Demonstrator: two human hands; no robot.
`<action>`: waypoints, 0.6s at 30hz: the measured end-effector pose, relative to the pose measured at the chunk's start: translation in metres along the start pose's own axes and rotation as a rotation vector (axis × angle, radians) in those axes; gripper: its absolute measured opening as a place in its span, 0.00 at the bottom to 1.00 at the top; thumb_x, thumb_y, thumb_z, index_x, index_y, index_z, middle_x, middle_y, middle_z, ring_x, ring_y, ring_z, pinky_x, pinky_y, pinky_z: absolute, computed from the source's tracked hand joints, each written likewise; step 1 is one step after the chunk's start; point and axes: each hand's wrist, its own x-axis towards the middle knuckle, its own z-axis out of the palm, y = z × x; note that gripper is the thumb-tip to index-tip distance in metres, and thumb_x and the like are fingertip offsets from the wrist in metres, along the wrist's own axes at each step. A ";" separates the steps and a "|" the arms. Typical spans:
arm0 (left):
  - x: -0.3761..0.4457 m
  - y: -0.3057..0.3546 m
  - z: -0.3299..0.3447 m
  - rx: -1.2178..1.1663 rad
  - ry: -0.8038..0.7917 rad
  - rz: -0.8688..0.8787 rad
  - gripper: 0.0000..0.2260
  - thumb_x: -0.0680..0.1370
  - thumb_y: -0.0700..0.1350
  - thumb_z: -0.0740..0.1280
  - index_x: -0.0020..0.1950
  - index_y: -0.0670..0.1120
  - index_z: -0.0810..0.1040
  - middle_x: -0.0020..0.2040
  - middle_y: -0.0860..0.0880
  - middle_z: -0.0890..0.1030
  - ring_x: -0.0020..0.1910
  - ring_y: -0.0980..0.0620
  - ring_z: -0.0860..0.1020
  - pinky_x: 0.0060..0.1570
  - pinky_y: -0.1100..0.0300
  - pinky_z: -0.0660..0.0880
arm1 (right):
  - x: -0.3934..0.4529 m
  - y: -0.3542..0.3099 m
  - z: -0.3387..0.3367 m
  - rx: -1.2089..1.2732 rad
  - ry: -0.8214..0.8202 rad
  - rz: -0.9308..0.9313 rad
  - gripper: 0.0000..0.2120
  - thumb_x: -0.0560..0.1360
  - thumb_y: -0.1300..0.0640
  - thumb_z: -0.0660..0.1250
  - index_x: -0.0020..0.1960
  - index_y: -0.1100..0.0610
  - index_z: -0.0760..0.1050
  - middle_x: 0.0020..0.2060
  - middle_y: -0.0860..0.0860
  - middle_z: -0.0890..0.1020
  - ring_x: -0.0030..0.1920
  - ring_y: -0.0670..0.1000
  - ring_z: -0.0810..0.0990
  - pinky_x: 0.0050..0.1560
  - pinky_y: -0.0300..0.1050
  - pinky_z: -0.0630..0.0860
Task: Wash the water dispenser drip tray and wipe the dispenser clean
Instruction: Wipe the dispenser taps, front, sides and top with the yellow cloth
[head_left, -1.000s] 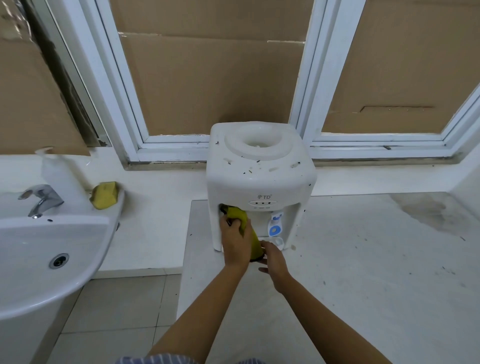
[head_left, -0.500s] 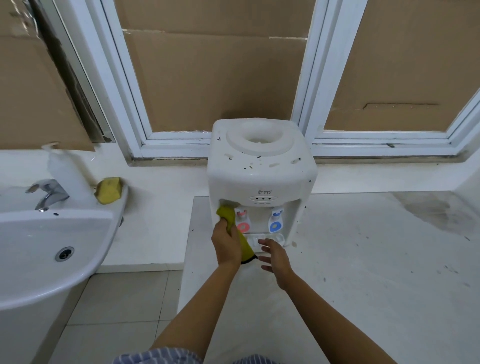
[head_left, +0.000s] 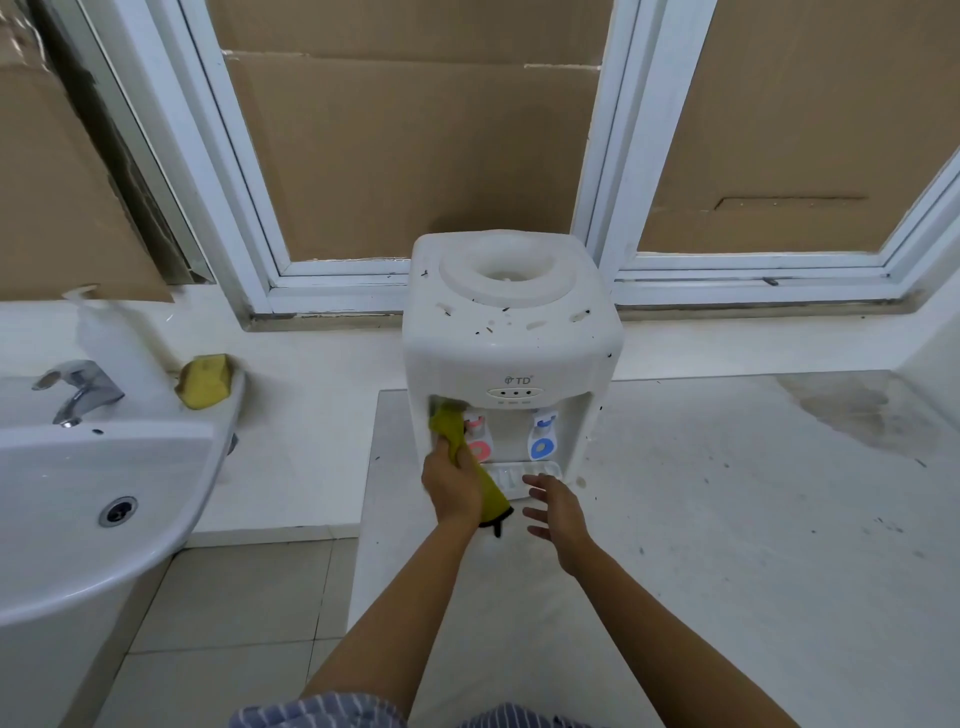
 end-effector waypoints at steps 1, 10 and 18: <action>0.000 -0.005 -0.001 -0.011 0.014 -0.094 0.10 0.82 0.40 0.59 0.56 0.36 0.78 0.49 0.40 0.79 0.50 0.45 0.76 0.50 0.59 0.70 | 0.000 0.000 -0.002 0.007 0.002 0.000 0.17 0.82 0.50 0.53 0.63 0.53 0.76 0.61 0.54 0.75 0.54 0.55 0.77 0.49 0.48 0.75; -0.029 -0.028 0.008 0.105 -0.020 0.122 0.09 0.79 0.44 0.64 0.41 0.42 0.72 0.38 0.44 0.76 0.37 0.46 0.75 0.35 0.57 0.69 | 0.007 -0.003 -0.017 0.136 0.184 -0.080 0.16 0.81 0.54 0.55 0.62 0.56 0.76 0.60 0.55 0.76 0.56 0.57 0.78 0.53 0.51 0.77; -0.032 0.019 0.038 0.144 -0.276 0.432 0.07 0.81 0.36 0.58 0.55 0.39 0.74 0.50 0.44 0.67 0.43 0.57 0.69 0.46 0.68 0.67 | 0.007 -0.010 -0.028 0.144 0.188 -0.086 0.16 0.81 0.56 0.53 0.61 0.55 0.76 0.59 0.54 0.77 0.57 0.57 0.78 0.51 0.49 0.77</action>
